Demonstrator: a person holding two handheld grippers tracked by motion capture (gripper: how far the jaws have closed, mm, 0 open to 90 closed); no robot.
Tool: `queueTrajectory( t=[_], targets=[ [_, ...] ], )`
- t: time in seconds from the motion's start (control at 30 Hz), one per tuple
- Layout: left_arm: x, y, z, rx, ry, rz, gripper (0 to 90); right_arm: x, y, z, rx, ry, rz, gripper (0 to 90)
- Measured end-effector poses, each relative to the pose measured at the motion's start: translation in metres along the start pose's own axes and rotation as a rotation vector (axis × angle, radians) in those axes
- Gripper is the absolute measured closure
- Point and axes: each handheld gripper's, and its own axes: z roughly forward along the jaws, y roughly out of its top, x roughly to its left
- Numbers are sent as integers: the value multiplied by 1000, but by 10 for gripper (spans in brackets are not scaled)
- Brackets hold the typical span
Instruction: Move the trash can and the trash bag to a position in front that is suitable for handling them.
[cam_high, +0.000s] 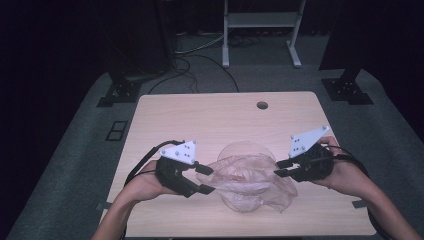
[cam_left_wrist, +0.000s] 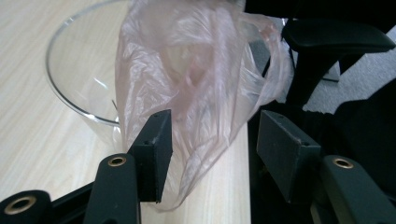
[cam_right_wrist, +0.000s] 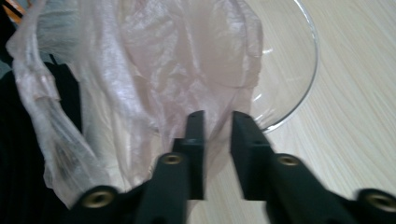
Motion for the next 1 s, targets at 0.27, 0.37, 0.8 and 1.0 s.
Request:
queueTrajectory(
  t=[0.27, 0.37, 0.8, 1.0],
  targets=[
    [1, 5, -8, -4, 27, 19, 445, -4, 3, -2, 23, -20, 5, 900],
    [3, 7, -6, 15, 93, 34, 453, -6, 5, -2, 19, -30, 9, 900],
    [29, 9, 19, 101, 230, 34, 887, -21, 9, 5, 24, -86, 33, 900],
    [44, 7, 25, 60, 252, -27, 899, -28, 5, 14, 42, -149, 54, 900]
  ],
)
